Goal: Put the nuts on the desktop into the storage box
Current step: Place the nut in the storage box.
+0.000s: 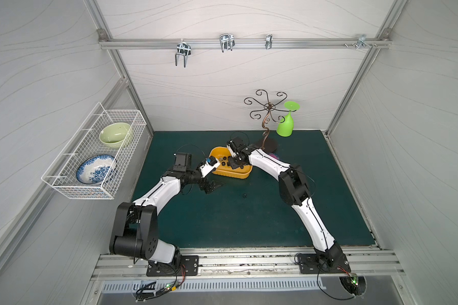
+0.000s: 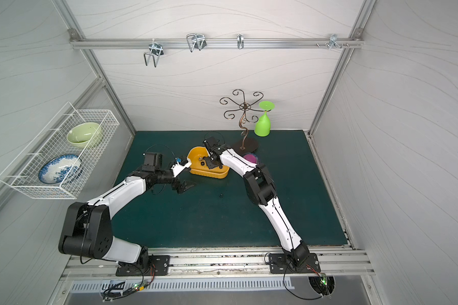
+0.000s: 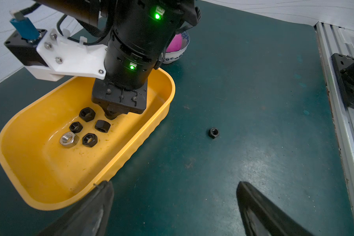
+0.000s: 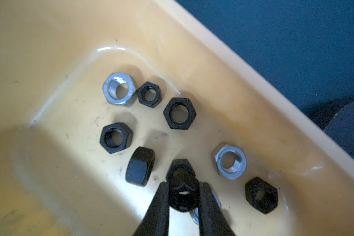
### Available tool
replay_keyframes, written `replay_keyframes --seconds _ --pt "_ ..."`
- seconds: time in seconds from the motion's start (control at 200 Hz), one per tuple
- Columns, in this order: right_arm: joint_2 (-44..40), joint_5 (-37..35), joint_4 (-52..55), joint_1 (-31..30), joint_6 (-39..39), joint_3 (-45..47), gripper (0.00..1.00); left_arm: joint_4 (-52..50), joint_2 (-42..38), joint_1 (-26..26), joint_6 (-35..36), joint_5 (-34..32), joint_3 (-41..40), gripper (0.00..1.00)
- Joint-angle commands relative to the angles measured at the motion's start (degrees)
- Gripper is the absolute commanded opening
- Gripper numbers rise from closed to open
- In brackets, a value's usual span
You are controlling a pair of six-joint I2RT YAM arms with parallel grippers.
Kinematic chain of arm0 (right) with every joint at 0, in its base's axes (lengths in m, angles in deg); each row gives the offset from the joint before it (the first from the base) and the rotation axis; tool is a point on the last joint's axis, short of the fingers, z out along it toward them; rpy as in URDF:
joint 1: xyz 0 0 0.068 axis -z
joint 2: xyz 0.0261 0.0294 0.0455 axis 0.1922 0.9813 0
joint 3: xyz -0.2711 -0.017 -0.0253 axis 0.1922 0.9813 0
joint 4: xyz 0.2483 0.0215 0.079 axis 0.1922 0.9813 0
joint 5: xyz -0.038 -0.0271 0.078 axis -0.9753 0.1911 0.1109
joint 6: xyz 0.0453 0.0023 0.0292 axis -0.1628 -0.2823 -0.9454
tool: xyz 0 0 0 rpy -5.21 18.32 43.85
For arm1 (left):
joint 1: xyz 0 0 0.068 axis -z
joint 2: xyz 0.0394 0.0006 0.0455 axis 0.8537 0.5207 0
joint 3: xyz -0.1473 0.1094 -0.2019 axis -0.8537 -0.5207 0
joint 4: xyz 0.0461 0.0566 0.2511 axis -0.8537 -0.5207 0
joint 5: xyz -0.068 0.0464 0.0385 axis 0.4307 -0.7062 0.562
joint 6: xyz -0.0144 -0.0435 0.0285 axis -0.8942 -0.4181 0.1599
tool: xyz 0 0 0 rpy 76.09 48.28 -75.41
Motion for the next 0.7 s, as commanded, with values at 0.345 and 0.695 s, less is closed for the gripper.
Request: replay_keyframes --seconds 0.345,0.695 --pt "6.9 4.6 6.7 1.9 -1.2 -8.9 0.16 -0.4 1.5 -0.2 0.8 0.1 2.0 0.99" --pt "2.4 4.1 5.9 1.5 3.1 -3.9 0.16 -0.8 2.0 -0.3 1.0 0.0 2.2 0.99"
